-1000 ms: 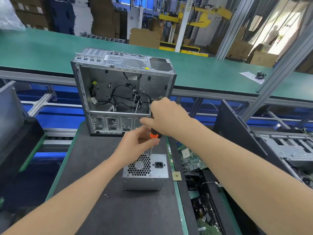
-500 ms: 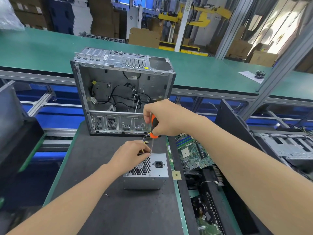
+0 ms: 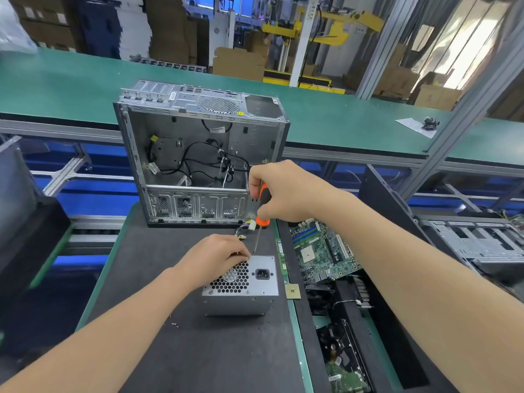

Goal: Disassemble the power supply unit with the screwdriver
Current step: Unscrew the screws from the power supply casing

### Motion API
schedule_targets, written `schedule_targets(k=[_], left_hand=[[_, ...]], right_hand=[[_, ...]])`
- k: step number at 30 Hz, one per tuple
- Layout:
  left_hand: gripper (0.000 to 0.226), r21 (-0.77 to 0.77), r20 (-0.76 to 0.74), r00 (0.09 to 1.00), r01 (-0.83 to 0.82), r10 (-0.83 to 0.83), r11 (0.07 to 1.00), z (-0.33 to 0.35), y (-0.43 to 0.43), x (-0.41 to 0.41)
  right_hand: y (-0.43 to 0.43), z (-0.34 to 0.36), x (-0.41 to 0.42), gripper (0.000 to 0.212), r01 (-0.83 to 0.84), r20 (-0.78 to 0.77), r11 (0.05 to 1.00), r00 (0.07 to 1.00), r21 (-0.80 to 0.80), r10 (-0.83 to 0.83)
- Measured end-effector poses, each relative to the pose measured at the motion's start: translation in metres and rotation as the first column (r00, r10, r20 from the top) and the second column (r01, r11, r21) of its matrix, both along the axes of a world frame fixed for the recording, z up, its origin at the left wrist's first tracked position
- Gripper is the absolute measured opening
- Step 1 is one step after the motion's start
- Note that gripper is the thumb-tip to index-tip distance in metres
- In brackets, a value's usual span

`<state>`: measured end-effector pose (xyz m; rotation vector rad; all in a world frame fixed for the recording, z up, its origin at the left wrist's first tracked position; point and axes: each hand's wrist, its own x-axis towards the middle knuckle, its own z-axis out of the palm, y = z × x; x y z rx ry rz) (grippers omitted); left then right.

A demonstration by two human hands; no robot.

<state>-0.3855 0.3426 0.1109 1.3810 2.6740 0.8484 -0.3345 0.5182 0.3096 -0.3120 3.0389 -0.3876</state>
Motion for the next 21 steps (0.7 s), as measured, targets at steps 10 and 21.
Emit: schedule_targets(k=[10,21], left_hand=[[0.023,-0.160,-0.089,0.996,-0.012,-0.003,0.987,0.000,0.009,0.000],[0.014,0.224,0.275,0.923,-0.333,0.268,0.916,-0.008,-0.021,-0.006]], right_hand=[[0.000,-0.001,0.002,0.026,0.015,-0.001,1.000,1.000,-0.025,-0.015],[-0.004,0.001,0.001,0.026,0.018,-0.081,0.998,0.996,-0.060,-0.023]])
